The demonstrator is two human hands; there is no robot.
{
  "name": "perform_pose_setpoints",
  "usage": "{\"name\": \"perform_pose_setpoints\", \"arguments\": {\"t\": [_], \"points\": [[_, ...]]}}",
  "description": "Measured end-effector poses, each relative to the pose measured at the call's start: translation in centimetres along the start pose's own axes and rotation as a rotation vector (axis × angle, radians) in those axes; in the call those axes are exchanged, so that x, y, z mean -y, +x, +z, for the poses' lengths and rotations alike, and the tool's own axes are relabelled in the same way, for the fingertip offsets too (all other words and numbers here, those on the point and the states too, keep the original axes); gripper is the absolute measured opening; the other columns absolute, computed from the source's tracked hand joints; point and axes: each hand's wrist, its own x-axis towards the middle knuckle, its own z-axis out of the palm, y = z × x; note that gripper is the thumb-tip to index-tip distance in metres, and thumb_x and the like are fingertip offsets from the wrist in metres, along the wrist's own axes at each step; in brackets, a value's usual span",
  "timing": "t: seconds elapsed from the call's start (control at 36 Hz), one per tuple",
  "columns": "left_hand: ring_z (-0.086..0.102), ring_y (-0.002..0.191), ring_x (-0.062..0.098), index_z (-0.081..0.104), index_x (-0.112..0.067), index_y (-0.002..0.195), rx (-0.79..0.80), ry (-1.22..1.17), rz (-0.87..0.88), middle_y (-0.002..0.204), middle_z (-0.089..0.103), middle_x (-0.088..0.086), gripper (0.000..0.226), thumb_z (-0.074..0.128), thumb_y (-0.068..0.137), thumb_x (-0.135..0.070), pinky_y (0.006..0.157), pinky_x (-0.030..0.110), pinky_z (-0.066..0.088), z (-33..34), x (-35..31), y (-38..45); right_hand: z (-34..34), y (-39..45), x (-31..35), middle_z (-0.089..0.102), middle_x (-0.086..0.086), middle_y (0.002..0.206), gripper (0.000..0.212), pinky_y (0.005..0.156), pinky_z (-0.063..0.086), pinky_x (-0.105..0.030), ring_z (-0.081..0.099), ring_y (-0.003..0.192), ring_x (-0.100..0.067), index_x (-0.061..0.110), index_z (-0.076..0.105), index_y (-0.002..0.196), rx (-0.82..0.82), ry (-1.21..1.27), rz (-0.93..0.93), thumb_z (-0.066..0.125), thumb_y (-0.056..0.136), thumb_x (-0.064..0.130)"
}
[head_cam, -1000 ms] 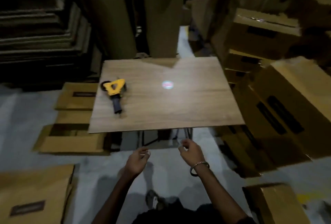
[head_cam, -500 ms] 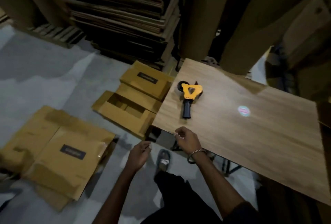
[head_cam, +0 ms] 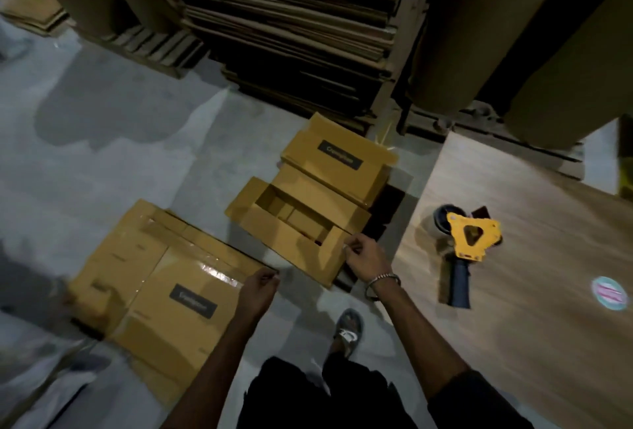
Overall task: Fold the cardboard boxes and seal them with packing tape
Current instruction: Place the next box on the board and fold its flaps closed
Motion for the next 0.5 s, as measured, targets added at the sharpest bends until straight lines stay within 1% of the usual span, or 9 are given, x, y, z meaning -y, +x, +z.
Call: {"name": "perform_pose_setpoints", "arguments": {"t": [0.06, 0.11, 0.19, 0.25, 0.31, 0.36, 0.42, 0.47, 0.5], "points": [[0.071, 0.103, 0.029, 0.074, -0.026, 0.101, -0.001, -0.035, -0.065, 0.103, 0.077, 0.005, 0.013, 0.073, 0.09, -0.032, 0.097, 0.047, 0.057, -1.1, 0.2, 3.5, 1.1, 2.5, 0.8, 0.073, 0.006, 0.094, 0.006, 0.083, 0.058, -0.034, 0.068, 0.087, -0.014, 0.029, 0.068, 0.102, 0.015, 0.001, 0.026, 0.066, 0.096, 0.031], [0.072, 0.1, 0.034, 0.072, -0.026, 0.095, -0.032, -0.056, -0.129, 0.096, 0.077, 0.009, 0.024, 0.07, 0.077, -0.042, 0.09, 0.045, 0.057, -1.8, -0.5, 6.7, 2.5, 5.2, 1.0, 0.074, 0.004, 0.097, 0.006, 0.085, 0.056, -0.031, 0.068, 0.091, -0.015, 0.026, 0.068, 0.102, 0.028, -0.011, 0.049, 0.068, 0.096, 0.029], [0.069, 0.082, 0.027, 0.068, -0.017, 0.102, -0.039, -0.087, -0.185, 0.09, 0.072, 0.012, 0.022, 0.076, 0.089, -0.033, 0.067, 0.034, 0.053, -2.1, -1.7, 11.8, 4.9, 9.7, 0.0, 0.075, -0.002, 0.105, 0.013, 0.09, 0.054, -0.03, 0.069, 0.101, -0.019, 0.02, 0.071, 0.108, 0.04, -0.053, 0.129, 0.068, 0.097, 0.027], [0.061, 0.073, 0.025, 0.065, -0.01, 0.104, -0.065, -0.105, -0.231, 0.089, 0.07, 0.018, 0.022, 0.075, 0.095, -0.027, 0.065, 0.032, 0.045, -1.6, -1.1, 16.6, 6.8, 13.1, -1.0, 0.074, -0.004, 0.113, 0.019, 0.093, 0.055, -0.034, 0.068, 0.109, -0.023, 0.017, 0.071, 0.113, 0.027, -0.063, 0.184, 0.067, 0.097, 0.026], [0.06, 0.073, 0.03, 0.062, -0.007, 0.097, -0.044, -0.105, -0.29, 0.084, 0.067, 0.023, 0.028, 0.075, 0.095, -0.032, 0.068, 0.038, 0.044, -0.5, 0.5, 22.3, 8.8, 17.0, -2.8, 0.072, -0.003, 0.116, 0.023, 0.086, 0.054, -0.03, 0.067, 0.11, -0.023, 0.015, 0.071, 0.117, 0.034, -0.066, 0.25, 0.066, 0.097, 0.026], [0.067, 0.087, 0.041, 0.061, -0.002, 0.11, -0.011, -0.073, -0.352, 0.095, 0.066, 0.029, 0.049, 0.077, 0.091, -0.044, 0.069, 0.047, 0.049, 1.1, 2.5, 28.9, 11.1, 21.5, -5.3, 0.07, -0.001, 0.115, 0.026, 0.079, 0.055, -0.029, 0.066, 0.108, -0.022, 0.014, 0.071, 0.118, 0.01, -0.032, 0.334, 0.067, 0.096, 0.027], [0.064, 0.103, 0.042, 0.052, 0.001, 0.134, 0.032, -0.059, -0.403, 0.114, 0.062, 0.027, 0.071, 0.076, 0.09, -0.05, 0.081, 0.048, 0.052, 3.1, 4.5, 35.1, 13.4, 25.9, -8.6, 0.068, -0.001, 0.111, 0.028, 0.089, 0.058, -0.038, 0.066, 0.108, -0.026, 0.011, 0.071, 0.119, -0.044, 0.057, 0.462, 0.072, 0.094, 0.024], [0.052, 0.127, 0.043, 0.033, -0.005, 0.157, 0.072, -0.072, -0.433, 0.145, 0.049, 0.021, 0.091, 0.075, 0.091, -0.051, 0.099, 0.052, 0.051, 5.5, 6.2, 40.8, 15.8, 30.2, -12.0, 0.067, -0.005, 0.111, 0.023, 0.095, 0.055, -0.039, 0.064, 0.107, -0.029, 0.009, 0.071, 0.115, -0.094, 0.187, 0.59, 0.073, 0.094, 0.017], [0.046, 0.137, 0.044, 0.021, -0.006, 0.164, 0.085, -0.048, -0.45, 0.156, 0.04, 0.021, 0.101, 0.075, 0.092, -0.052, 0.103, 0.052, 0.048, 6.8, 7.1, 42.9, 17.1, 31.9, -13.6, 0.066, -0.005, 0.117, 0.016, 0.094, 0.054, -0.038, 0.061, 0.111, -0.028, 0.009, 0.071, 0.111, -0.092, 0.266, 0.651, 0.072, 0.095, 0.014]]}}
